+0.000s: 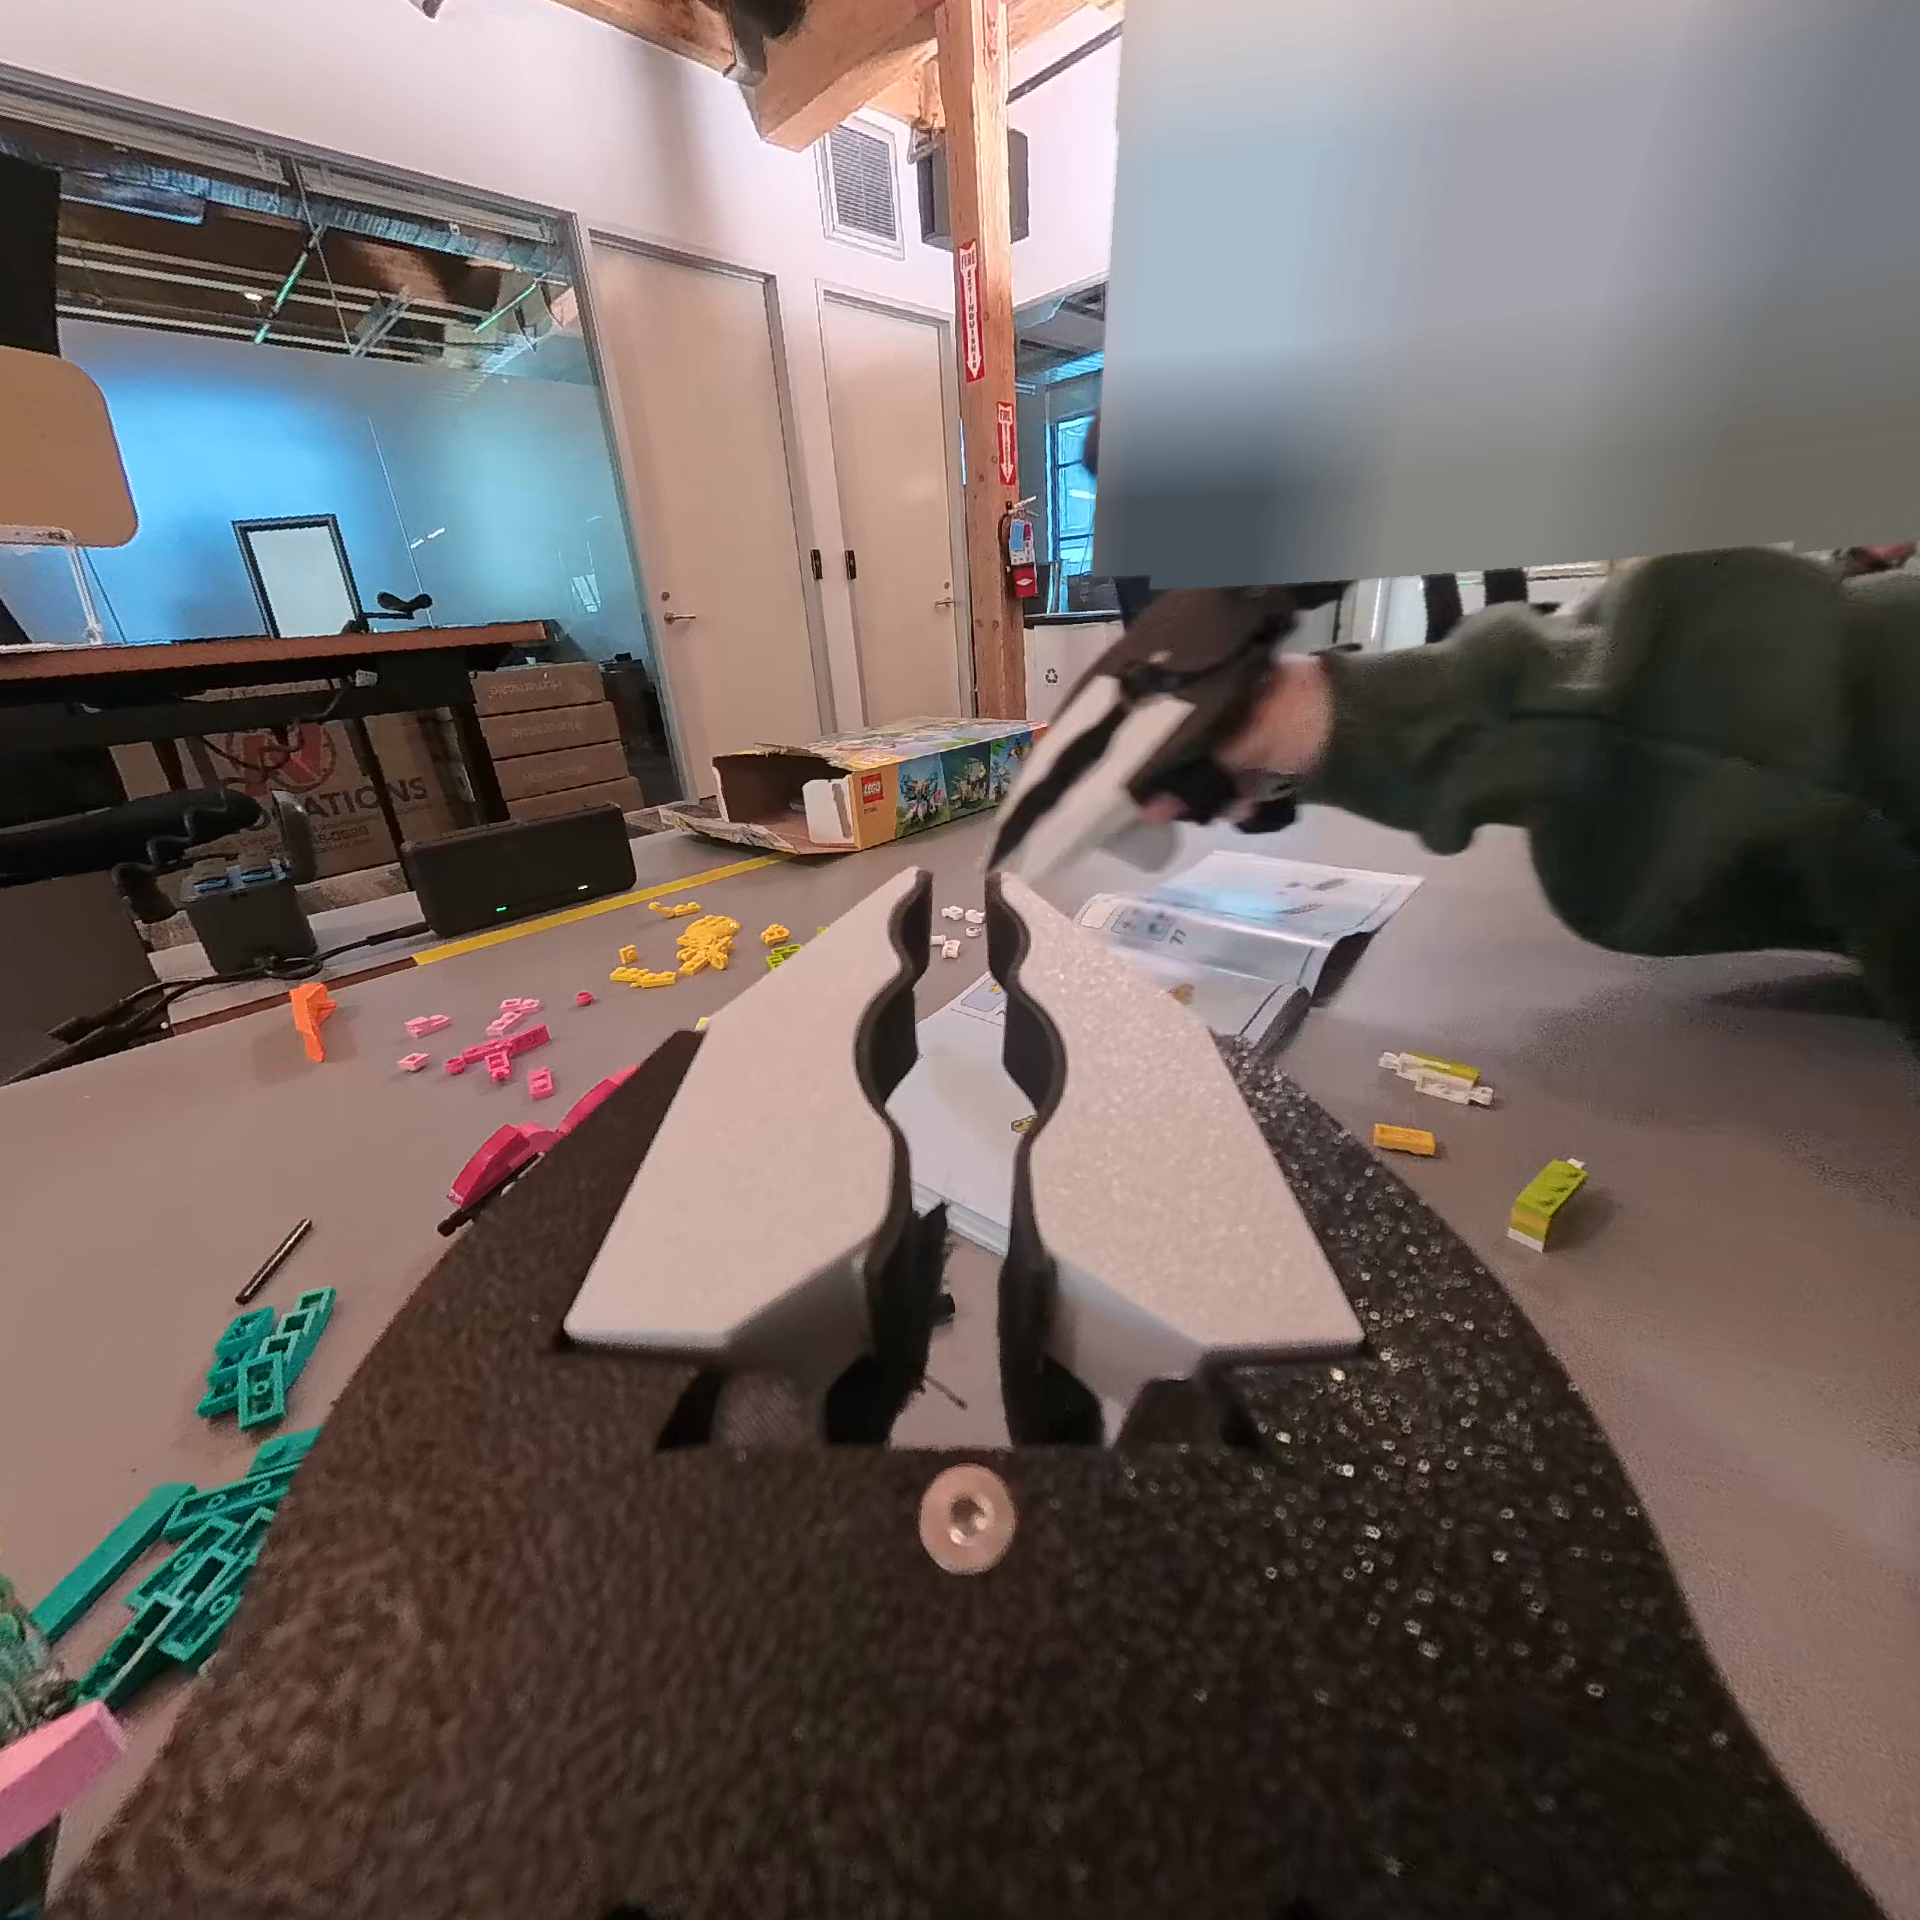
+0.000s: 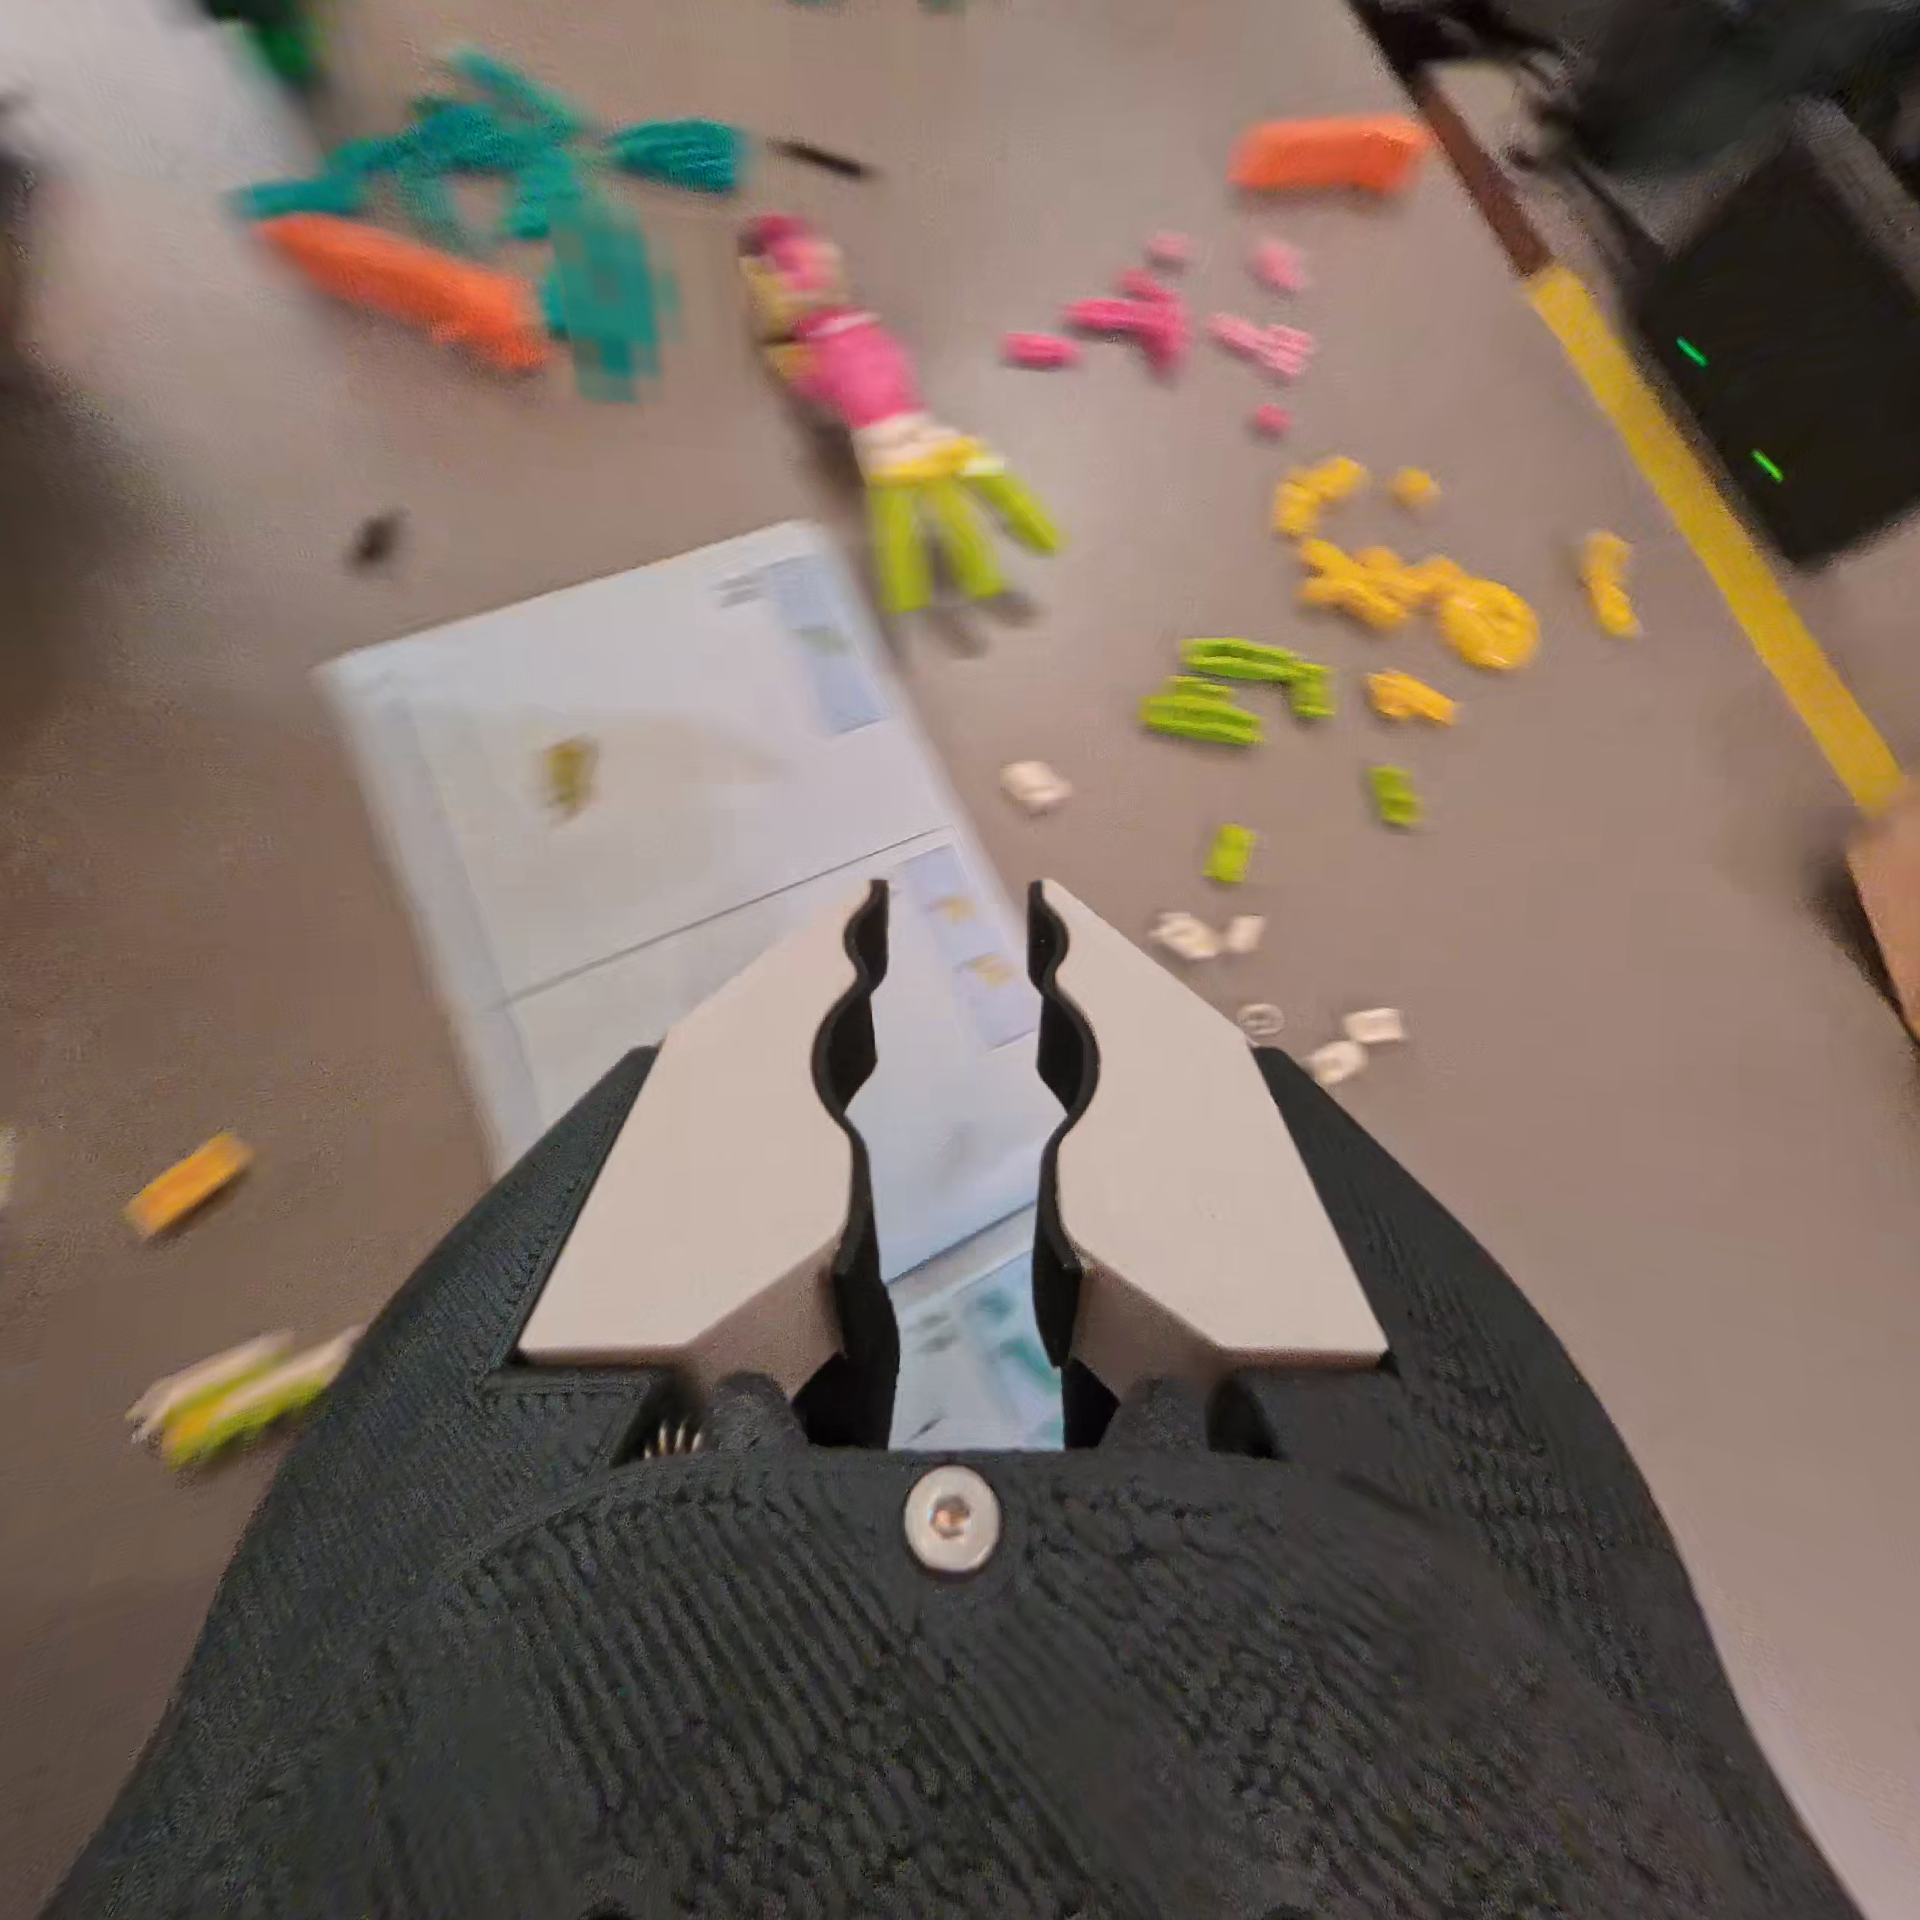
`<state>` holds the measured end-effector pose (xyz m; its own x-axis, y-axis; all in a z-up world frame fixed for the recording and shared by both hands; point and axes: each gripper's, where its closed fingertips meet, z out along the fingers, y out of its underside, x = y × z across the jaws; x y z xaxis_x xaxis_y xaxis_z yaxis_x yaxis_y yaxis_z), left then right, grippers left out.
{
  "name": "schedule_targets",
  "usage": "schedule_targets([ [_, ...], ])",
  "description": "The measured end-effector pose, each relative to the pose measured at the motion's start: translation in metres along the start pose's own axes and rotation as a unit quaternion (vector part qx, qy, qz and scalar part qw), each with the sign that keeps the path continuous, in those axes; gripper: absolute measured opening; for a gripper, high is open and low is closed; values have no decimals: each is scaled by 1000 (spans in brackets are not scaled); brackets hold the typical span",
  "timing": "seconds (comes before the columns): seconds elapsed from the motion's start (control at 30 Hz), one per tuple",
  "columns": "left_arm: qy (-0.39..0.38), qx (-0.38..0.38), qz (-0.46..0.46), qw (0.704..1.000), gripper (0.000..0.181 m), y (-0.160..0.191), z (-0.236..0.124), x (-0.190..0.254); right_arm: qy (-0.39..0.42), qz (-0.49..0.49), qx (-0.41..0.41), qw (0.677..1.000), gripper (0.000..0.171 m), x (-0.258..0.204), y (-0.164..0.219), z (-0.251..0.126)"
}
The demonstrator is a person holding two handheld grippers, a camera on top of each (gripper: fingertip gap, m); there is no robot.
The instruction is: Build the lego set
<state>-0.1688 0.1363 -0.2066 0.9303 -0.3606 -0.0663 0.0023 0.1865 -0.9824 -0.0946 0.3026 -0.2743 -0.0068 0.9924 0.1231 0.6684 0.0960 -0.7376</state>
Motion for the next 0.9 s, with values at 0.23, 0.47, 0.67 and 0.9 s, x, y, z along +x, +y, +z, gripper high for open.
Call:
schedule_targets([
  [0.23, 2, -1, 0, 1000, 8, 0, 0, 1, 77, 162, -18, 984, 24, 115, -10, 65],
  [0.47, 3, 0, -3, 1000, 7, 0, 0, 0, 102, 217, -64, 969, 19, 142, 3, 93],
  [0.67, 3, -1, -4, 1000, 7, 0, 0, 0, 46, 190, -80, 977, 25, 124, 0, 98],
  [0.9, 3, -1, -4, 1000, 7, 0, 0, 0, 60, 207, -49, 975, 26, 133, -7, 108],
])
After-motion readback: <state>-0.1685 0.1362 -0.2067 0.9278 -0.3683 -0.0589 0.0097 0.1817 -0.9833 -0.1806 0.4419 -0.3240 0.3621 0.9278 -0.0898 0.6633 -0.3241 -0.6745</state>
